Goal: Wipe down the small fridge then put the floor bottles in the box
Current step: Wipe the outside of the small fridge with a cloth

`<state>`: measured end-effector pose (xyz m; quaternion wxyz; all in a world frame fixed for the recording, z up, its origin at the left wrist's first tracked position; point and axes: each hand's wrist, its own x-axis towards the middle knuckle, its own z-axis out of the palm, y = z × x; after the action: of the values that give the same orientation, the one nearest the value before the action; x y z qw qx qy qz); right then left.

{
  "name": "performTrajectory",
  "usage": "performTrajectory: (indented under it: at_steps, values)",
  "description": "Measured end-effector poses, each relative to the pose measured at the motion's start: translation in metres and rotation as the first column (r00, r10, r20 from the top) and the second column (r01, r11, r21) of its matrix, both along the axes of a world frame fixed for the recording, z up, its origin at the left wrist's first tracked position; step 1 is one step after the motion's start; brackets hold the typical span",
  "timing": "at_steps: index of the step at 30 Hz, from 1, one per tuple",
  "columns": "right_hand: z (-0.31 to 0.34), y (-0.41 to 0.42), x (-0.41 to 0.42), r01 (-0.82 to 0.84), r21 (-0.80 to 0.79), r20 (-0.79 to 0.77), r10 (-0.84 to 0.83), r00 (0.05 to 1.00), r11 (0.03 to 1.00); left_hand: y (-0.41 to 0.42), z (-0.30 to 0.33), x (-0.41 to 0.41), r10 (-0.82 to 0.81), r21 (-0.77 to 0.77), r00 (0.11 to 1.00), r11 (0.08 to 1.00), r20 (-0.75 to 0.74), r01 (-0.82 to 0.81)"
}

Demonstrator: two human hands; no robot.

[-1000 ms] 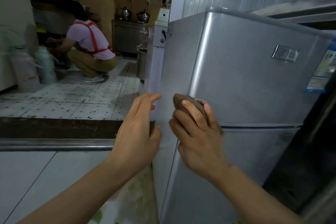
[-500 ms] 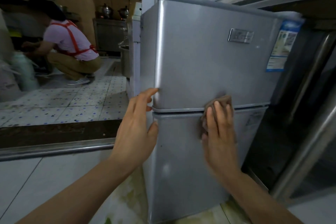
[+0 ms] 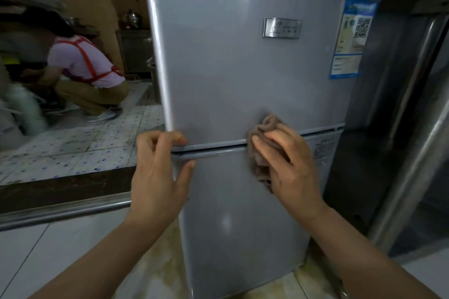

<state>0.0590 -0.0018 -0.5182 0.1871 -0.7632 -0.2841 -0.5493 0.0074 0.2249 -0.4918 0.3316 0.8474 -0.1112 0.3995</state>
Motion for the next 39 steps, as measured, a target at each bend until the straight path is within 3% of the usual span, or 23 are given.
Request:
performTrajectory:
  at_steps: [2, 10, 14, 21, 25, 29, 32, 39]
  values:
    - [0.000, -0.025, 0.005, -0.013, 0.132, -0.051, 0.020, 0.998, 0.991, 0.003, -0.001, 0.001, -0.008, 0.024, 1.000, 1.000, 0.000, 0.008]
    - [0.007, -0.067, 0.017, 0.291, 0.417, -0.260, -0.194, 0.946, 0.861, 0.005, -0.007, 0.005, -0.013, 0.012, 0.999, 1.000, 0.049, 0.012]
    - [0.018, -0.065, 0.023, 0.325, 0.646, -0.394, -0.062, 0.917, 0.691, 0.008, -0.008, 0.009, -0.019, 0.026, 0.997, 0.999, 0.070, 0.017]
    - [0.011, -0.064, 0.032, 0.378, 0.792, -0.461, 0.065, 0.885, 0.480, 0.008, -0.010, 0.009, -0.047, 0.026, 0.995, 0.999, 0.086, 0.044]
    - [0.013, -0.065, 0.031, 0.436, 0.799, -0.535, 0.158, 0.830, 0.413, 0.014, -0.011, -0.001, -0.070, 0.061, 0.994, 0.996, 0.081, 0.065]
    - [0.016, -0.022, 0.011, 0.444, 0.721, -0.526, 0.003, 0.851, 0.532, 0.020, -0.010, -0.010, -0.108, -0.085, 0.994, 0.990, 0.009, 0.108]
    - [0.005, 0.032, -0.008, 0.393, 0.645, -0.462, -0.076, 0.884, 0.655, 0.019, -0.009, -0.011, -0.123, -0.120, 0.992, 0.986, -0.036, 0.118]
    - [-0.006, 0.083, -0.026, 0.346, 0.485, -0.361, -0.176, 0.916, 0.803, 0.018, -0.008, -0.015, -0.171, -0.189, 0.984, 0.969, -0.042, 0.160]
